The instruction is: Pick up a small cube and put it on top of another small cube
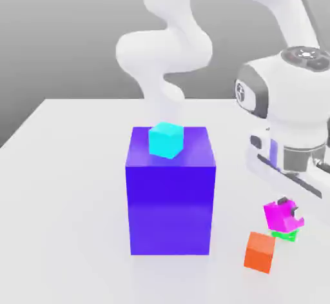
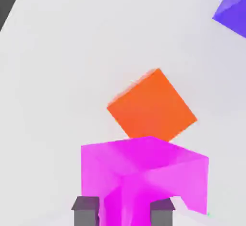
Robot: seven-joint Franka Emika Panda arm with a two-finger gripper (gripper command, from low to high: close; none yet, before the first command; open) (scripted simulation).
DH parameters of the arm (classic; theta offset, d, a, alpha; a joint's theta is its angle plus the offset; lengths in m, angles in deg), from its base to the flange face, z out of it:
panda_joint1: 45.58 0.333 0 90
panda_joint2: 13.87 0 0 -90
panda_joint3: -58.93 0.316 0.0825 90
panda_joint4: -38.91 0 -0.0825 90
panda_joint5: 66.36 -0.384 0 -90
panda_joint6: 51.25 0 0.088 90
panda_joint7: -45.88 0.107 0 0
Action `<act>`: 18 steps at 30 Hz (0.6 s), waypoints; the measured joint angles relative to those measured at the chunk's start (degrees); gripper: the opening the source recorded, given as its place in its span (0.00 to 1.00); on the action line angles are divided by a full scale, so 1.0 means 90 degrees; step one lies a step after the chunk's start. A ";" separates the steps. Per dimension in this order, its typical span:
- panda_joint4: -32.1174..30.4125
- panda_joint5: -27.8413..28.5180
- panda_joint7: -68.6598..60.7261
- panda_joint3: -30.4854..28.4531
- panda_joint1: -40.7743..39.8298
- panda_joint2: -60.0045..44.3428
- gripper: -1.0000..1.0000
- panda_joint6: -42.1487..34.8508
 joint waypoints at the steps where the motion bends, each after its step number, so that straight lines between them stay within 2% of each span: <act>1: -0.0154 0.0146 0.0266 0.0065 0.0164 0.0128 0.00 0.0032; 4: -0.0459 0.0650 0.0973 0.0198 0.0531 0.0293 0.00 0.0194; 11: -0.0438 0.1732 0.1814 -0.0303 0.0710 -0.0866 0.00 0.1284; 12: -0.0434 0.1812 0.1871 -0.0353 0.0744 -0.0964 1.00 0.1371; 18: -0.0432 0.1853 0.1901 -0.0376 0.0759 -0.1012 1.00 0.1409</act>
